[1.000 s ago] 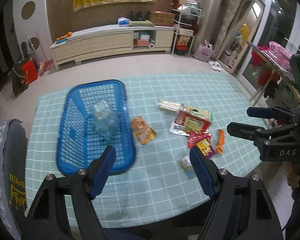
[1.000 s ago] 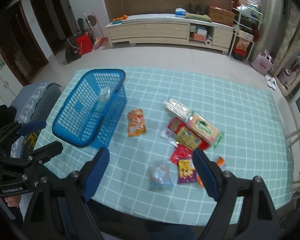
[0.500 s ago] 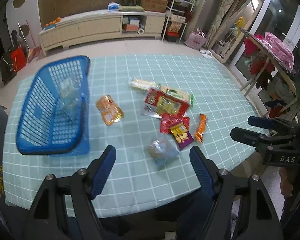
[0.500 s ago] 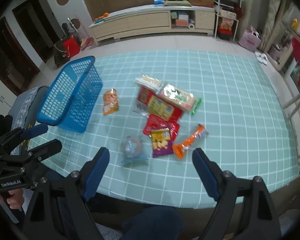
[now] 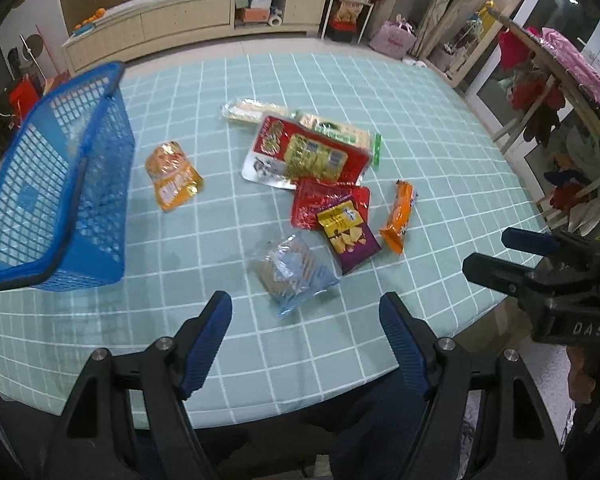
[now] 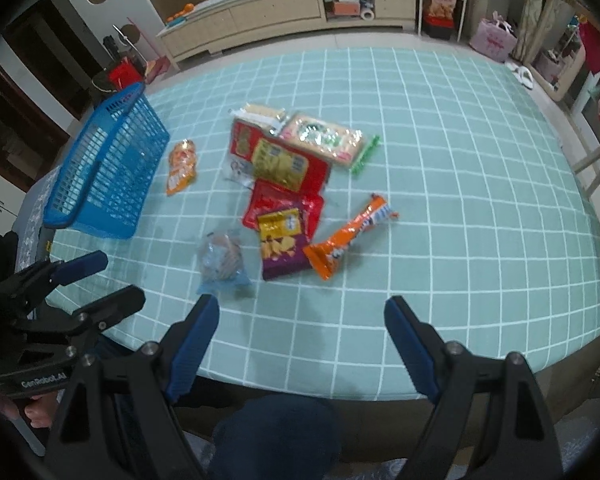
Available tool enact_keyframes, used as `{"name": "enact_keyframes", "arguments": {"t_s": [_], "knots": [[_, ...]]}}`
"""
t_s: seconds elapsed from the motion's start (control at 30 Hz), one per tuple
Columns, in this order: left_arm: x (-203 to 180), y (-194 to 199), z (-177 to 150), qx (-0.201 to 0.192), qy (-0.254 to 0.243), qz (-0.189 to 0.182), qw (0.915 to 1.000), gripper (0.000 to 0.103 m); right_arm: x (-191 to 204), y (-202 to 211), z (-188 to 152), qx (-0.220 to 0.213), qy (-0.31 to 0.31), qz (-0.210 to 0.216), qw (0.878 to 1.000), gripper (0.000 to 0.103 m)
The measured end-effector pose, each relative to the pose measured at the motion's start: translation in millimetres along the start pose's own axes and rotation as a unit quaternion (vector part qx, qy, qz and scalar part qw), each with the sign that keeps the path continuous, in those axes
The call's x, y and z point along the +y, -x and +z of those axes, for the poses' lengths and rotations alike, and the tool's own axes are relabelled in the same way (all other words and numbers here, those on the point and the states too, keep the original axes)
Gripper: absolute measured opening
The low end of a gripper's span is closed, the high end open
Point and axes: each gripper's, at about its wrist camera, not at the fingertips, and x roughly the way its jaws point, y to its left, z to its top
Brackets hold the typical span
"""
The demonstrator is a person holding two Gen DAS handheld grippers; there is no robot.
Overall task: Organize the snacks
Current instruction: 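Move the left gripper back over the snack pile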
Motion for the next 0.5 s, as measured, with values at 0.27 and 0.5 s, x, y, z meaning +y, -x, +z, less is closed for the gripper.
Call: {"name": "enact_keyframes", "arguments": {"t_s": [0.27, 0.5], "knots": [[-3, -52, 10, 0.048, 0.019, 0.008, 0.9986, 0.074, -18, -34, 4, 0.027, -0.009, 0.0, 1.0, 0.088], [6, -91, 20, 0.077, 0.052, 0.024, 0.9954, 0.074, -33, -64, 14, 0.048, -0.02, 0.005, 0.999, 0.088]]}}
